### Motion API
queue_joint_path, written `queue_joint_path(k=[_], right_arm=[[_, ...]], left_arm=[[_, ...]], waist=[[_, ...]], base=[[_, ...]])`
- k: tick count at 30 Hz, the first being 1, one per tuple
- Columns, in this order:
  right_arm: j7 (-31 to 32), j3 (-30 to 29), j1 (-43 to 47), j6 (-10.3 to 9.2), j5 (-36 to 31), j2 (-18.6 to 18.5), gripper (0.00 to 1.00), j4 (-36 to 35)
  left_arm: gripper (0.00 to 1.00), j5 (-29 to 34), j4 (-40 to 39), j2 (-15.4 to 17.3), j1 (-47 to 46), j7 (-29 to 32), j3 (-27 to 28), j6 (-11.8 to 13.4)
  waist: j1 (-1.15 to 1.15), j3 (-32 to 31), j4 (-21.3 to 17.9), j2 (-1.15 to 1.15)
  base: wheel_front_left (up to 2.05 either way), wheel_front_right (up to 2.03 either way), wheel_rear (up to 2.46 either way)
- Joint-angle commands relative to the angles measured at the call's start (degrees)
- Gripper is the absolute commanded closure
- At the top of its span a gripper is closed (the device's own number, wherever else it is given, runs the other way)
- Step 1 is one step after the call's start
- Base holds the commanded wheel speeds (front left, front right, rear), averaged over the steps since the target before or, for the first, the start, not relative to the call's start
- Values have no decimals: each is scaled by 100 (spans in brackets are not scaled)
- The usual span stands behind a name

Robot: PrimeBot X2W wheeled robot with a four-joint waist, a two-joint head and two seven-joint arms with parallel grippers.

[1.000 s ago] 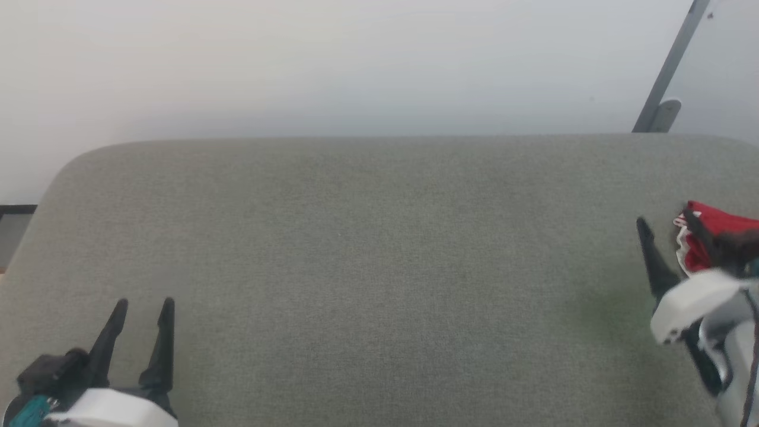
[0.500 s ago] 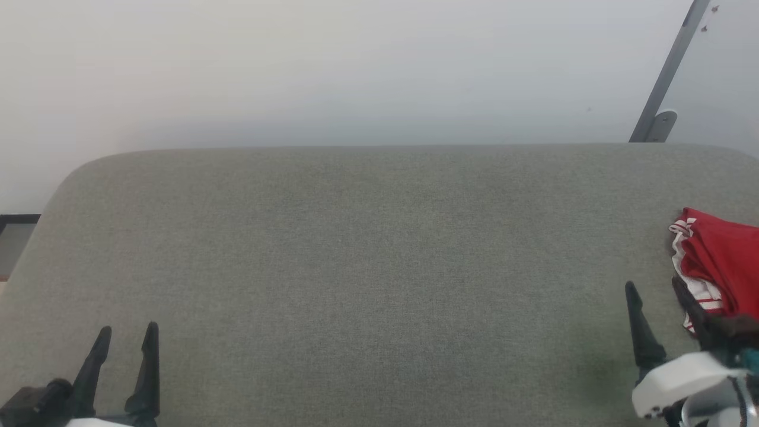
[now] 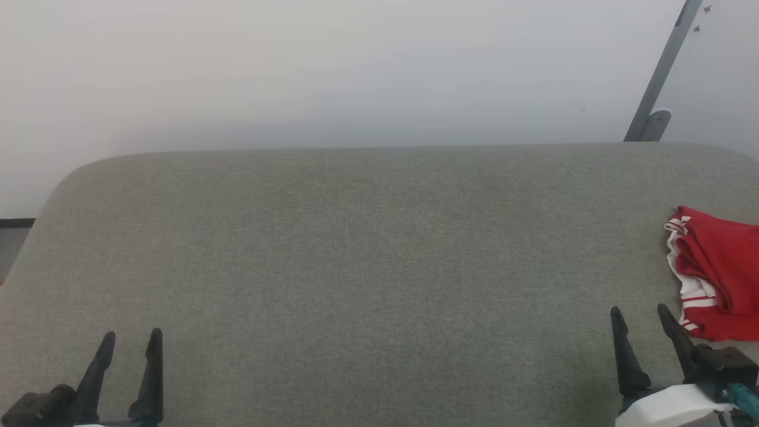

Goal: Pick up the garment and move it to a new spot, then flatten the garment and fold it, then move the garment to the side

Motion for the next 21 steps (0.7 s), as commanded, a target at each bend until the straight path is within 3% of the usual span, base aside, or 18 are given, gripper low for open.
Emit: queue_joint_path(k=[1,21], right_arm=[[-25,-1,59,-11,-22,29,0,-52],[-25,50,158,-12,22,158,0,-103]], left_arm=[[0,-50,-25,11,62,-24,5,-3],[0,-129,-132,-78,100,-24,27,-4]], waist=[[0,5,-15,0],[0,-13,-88,0]], base=[[0,0,0],[0,0,0]])
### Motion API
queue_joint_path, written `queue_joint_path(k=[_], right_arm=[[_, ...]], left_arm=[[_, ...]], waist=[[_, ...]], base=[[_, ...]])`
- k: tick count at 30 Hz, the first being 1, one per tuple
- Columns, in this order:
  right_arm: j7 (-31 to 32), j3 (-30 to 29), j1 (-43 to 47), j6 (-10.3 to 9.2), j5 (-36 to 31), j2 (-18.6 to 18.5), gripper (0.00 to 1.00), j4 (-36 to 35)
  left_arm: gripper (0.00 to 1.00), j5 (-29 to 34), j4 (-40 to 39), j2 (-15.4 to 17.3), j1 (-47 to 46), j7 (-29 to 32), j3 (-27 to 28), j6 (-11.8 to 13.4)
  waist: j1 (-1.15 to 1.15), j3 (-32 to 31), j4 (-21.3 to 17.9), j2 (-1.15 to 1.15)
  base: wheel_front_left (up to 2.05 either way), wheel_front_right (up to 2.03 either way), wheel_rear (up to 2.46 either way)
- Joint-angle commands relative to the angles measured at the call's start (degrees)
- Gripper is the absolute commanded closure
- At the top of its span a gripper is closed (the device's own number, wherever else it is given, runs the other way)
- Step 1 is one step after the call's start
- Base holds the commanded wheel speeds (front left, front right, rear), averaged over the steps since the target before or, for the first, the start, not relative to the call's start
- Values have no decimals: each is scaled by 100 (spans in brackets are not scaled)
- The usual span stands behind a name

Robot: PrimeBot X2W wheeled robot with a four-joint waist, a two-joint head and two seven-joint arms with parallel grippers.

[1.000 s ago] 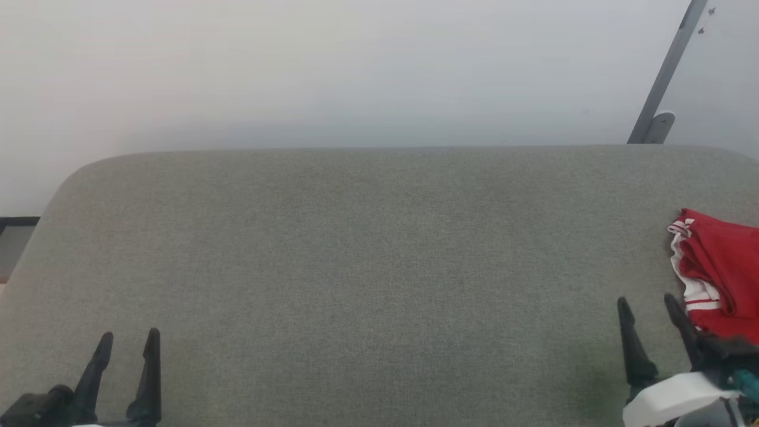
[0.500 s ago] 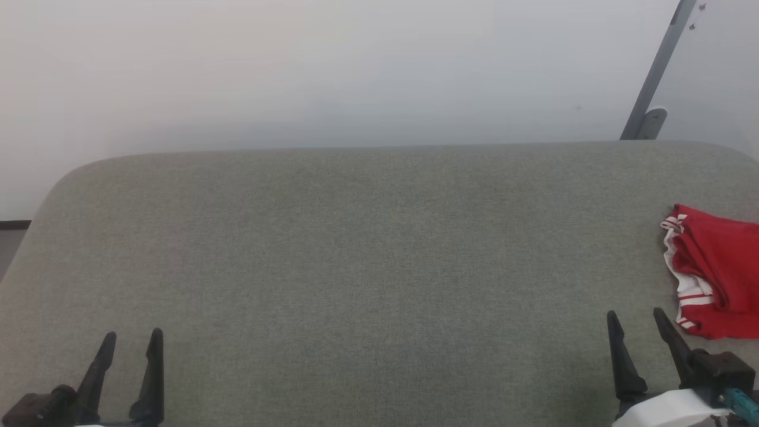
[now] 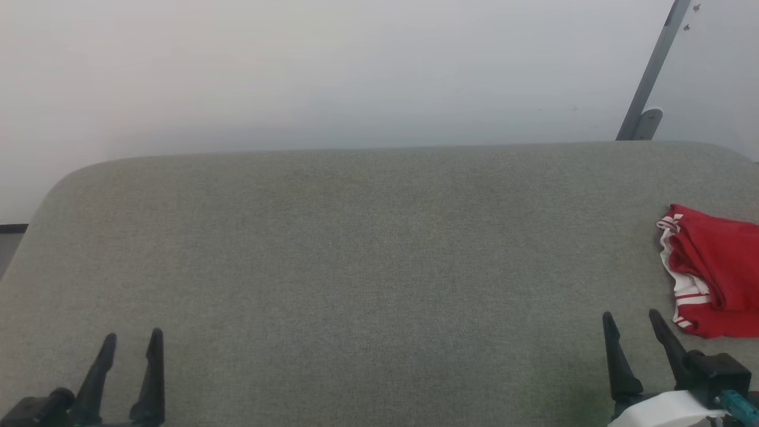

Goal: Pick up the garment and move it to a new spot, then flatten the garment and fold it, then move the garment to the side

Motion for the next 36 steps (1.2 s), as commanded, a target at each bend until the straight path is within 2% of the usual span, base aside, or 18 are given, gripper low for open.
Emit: queue_joint_path(k=[1,2,6,36], right_arm=[[-25,2,24,-12,25,28,0,13],[3,9,-1,1,11,5,100,30],[69,13,28,1,107,45,100,205],[808,-65,-336,-1,3022,161,100,168]], left_arm=[[0,18,-52,-27,32,-24,49,-4],[100,-9,-14,-37,2,4,30,0],[100,-101,157,-196,35,36,-25,0],[100,-2387,387,-615,-539,790,62,-4]], waist=[[0,-1,2,0],[0,-1,1,0],[0,1,0,0],[0,49,-3,0]], base=[[0,0,0],[0,0,0],[0,0,0],[0,0,0]])
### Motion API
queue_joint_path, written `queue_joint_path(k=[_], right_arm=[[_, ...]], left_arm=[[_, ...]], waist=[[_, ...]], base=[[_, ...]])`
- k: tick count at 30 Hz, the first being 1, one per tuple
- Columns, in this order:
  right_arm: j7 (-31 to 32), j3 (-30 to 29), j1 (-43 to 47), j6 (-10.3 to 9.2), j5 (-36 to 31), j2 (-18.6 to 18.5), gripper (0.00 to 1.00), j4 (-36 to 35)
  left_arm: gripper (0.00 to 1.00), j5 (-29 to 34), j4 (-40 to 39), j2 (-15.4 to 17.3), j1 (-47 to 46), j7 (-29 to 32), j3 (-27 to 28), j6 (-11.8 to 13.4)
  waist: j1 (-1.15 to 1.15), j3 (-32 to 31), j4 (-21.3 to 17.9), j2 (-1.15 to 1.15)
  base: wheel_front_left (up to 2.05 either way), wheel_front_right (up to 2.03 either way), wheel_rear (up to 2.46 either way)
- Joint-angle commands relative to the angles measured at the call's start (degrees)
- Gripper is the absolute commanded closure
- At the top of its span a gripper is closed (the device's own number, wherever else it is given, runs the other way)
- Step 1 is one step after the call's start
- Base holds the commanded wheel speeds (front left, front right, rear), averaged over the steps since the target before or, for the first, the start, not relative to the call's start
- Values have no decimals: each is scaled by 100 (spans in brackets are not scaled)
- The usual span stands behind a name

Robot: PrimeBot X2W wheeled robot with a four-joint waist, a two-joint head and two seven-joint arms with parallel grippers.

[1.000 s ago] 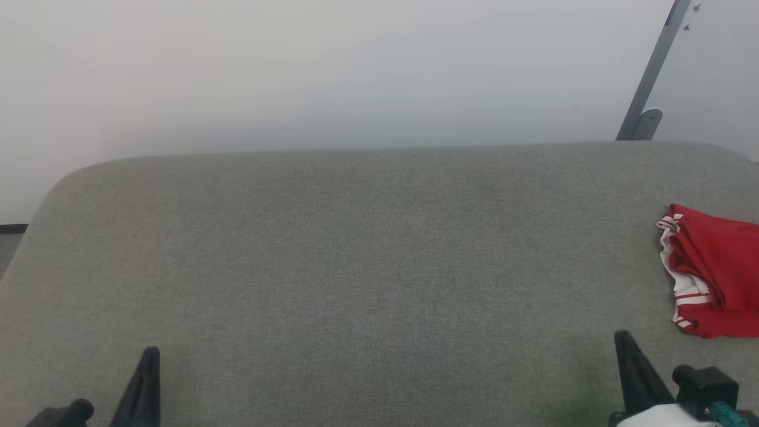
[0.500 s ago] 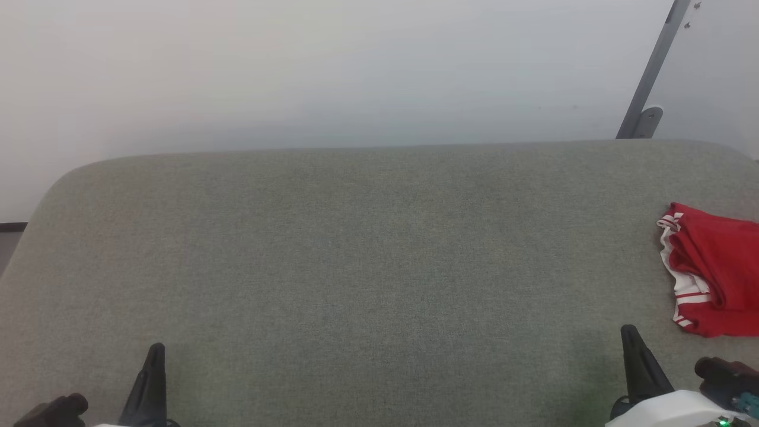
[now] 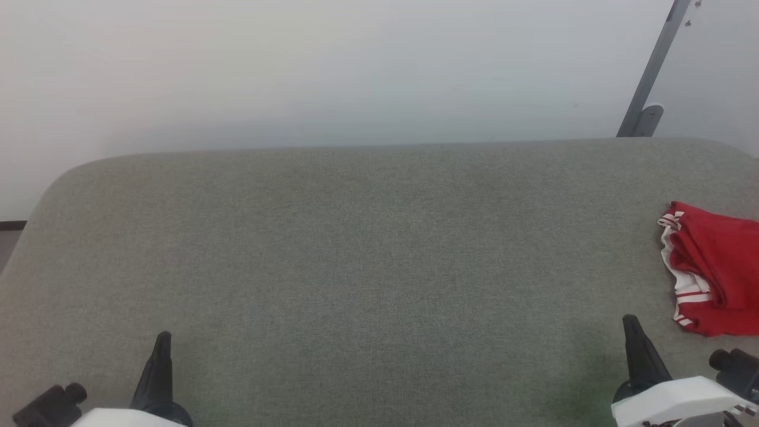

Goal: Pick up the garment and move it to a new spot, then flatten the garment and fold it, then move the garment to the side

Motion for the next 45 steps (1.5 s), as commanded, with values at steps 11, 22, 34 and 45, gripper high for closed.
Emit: queue_joint_path(k=[11,22,34,45], right_arm=[[267,-43,-281,-3,1056,38,100,-107],[450,-64,-375,-3,1765,65,100,-111],[648,-89,-472,-4,2528,97,100,-114],[814,-109,-549,-5,3156,122,100,-115]], left_arm=[[100,-832,16,-100,-346,268,69,-5],[100,-1384,74,-211,-494,452,89,-7],[100,-1997,137,-321,-635,653,110,-8],[100,-2476,191,-420,-750,821,129,-10]], waist=[[0,20,-1,0],[0,37,-2,0],[0,57,-3,0],[0,75,-4,0]], base=[[0,0,0],[0,0,0],[0,0,0],[0,0,0]])
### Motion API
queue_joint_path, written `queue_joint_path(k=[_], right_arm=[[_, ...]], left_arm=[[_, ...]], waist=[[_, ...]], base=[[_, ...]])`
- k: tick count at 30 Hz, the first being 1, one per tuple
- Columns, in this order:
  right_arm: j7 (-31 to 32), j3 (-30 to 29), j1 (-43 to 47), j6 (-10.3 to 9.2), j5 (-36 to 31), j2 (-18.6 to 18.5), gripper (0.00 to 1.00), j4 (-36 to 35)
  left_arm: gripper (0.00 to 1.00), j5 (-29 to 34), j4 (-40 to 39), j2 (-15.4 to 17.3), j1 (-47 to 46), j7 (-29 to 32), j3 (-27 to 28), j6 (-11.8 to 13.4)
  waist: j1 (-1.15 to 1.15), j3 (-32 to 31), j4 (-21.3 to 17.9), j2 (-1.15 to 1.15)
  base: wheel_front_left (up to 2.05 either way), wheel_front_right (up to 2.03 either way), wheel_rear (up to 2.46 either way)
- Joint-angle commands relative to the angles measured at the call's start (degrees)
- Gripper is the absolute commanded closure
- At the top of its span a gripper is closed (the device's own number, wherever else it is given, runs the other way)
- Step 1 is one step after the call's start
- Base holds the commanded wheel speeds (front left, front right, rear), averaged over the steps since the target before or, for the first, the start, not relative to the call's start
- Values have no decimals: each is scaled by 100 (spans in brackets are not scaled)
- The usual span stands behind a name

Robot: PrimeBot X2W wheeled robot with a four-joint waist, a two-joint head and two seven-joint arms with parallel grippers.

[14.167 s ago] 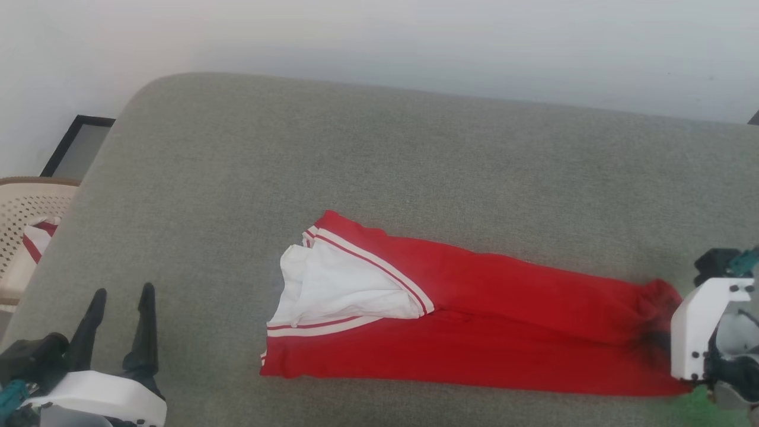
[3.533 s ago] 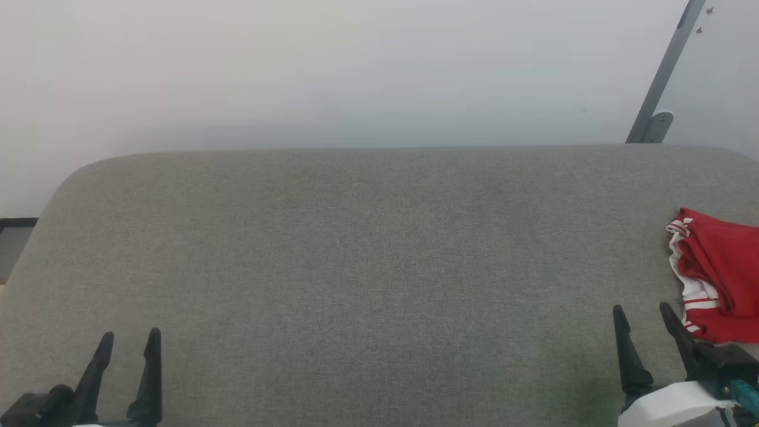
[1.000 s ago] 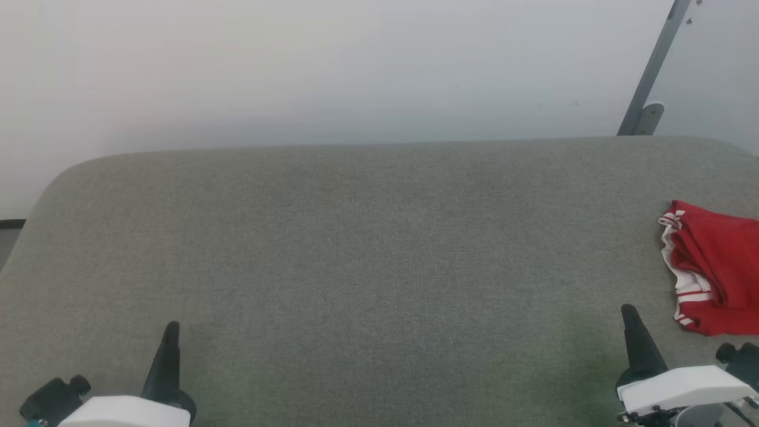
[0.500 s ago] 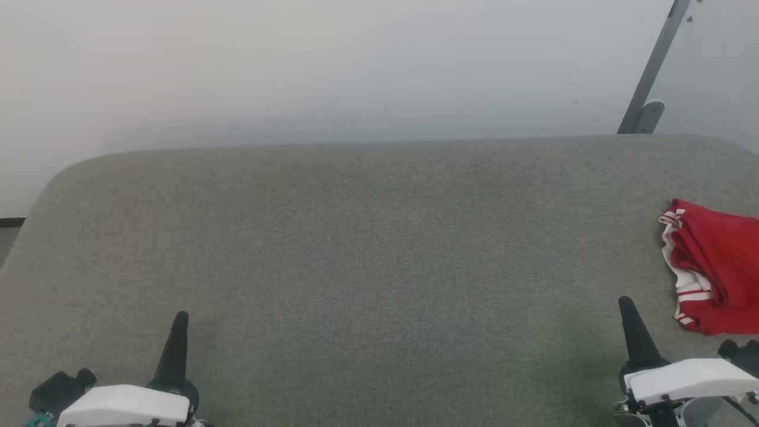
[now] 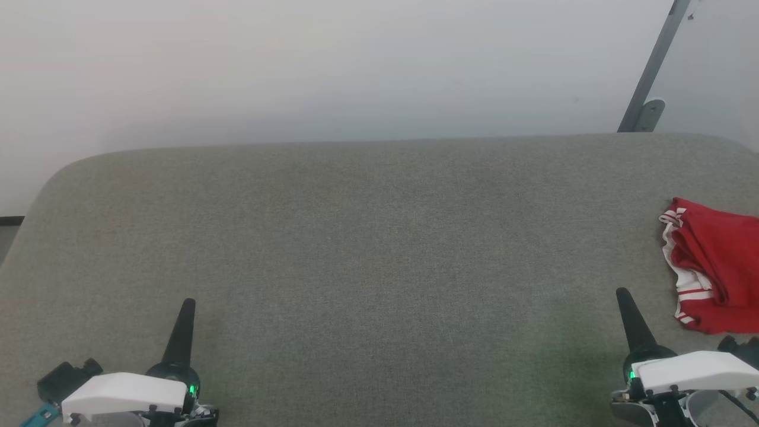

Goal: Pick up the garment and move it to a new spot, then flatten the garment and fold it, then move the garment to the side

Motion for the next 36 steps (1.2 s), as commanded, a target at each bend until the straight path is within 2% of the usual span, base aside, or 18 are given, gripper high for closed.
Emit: queue_joint_path(k=[1,36], right_arm=[[61,-14,-132,-4,156,0,100,-76],[462,-66,-324,-3,1763,76,100,-71]], left_arm=[[100,-111,-17,-12,-116,52,32,-10],[100,-1392,125,-247,-414,473,78,-14]], waist=[[0,2,0,0],[0,59,-3,0]], base=[[0,0,0],[0,0,0]])
